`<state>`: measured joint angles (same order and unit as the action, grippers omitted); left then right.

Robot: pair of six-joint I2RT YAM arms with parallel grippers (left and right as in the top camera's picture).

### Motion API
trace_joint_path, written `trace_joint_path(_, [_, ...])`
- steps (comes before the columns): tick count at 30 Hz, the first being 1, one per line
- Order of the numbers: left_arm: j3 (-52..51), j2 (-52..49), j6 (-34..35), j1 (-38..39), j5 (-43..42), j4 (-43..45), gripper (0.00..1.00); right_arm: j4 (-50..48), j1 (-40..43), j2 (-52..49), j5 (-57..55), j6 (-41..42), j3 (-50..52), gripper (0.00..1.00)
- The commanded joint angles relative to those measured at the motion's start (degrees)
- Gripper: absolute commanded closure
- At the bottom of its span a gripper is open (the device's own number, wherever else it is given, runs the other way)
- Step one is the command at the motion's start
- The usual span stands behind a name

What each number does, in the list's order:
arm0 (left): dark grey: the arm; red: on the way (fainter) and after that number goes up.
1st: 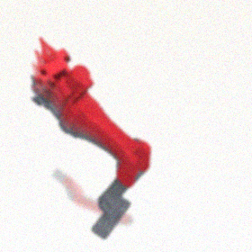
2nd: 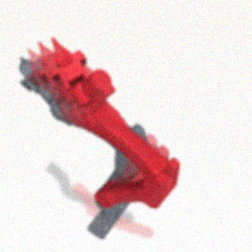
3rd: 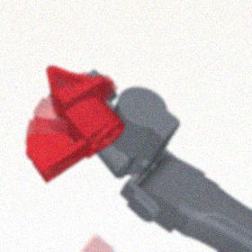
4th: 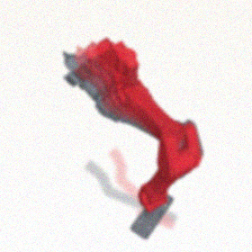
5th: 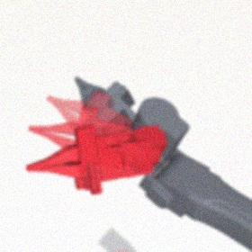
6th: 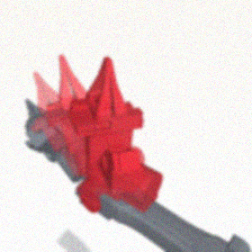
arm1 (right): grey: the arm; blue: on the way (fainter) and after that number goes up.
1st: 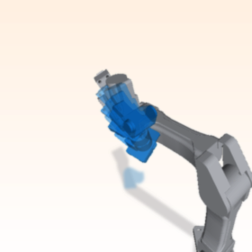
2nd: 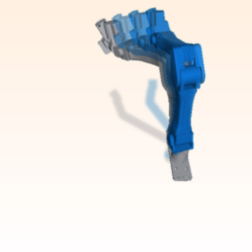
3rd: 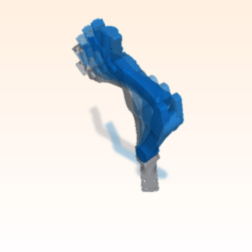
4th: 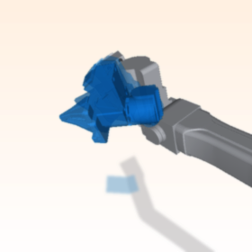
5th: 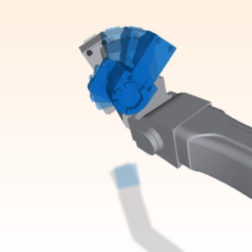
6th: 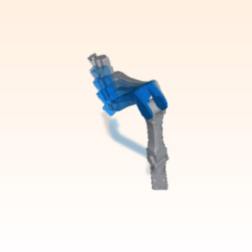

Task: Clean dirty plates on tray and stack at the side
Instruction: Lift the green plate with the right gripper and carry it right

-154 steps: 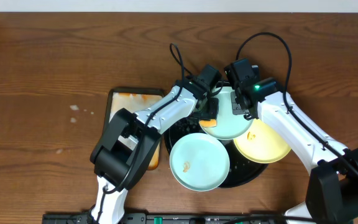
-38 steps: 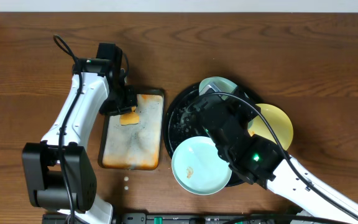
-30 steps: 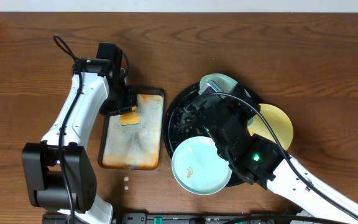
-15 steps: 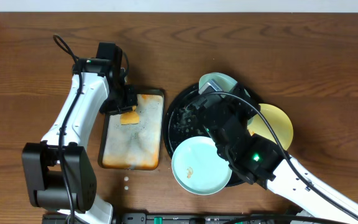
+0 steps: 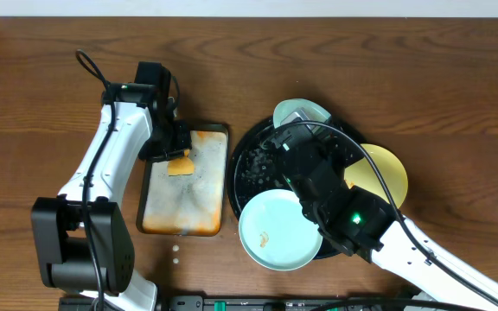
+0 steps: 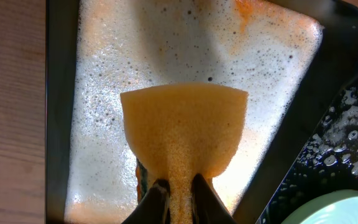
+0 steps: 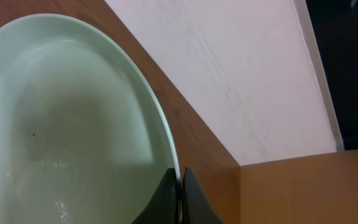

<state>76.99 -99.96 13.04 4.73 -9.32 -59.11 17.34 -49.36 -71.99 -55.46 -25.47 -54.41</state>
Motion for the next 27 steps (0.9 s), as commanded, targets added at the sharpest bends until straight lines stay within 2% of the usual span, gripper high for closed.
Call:
trace_joint_path(1, [-0.39, 0.52, -1.01, -0.15, -0.57, -0.04, 0.87, 0.02, -0.92, 0.39, -0.66, 1.88, 0.09, 0.99])
trace_joint_path(27, [-0.39, 0.52, -1.01, -0.15, -0.55, 0.24, 0.87, 0.07, -0.92, 0.39, -0.63, 1.25, 0.09, 0.99])
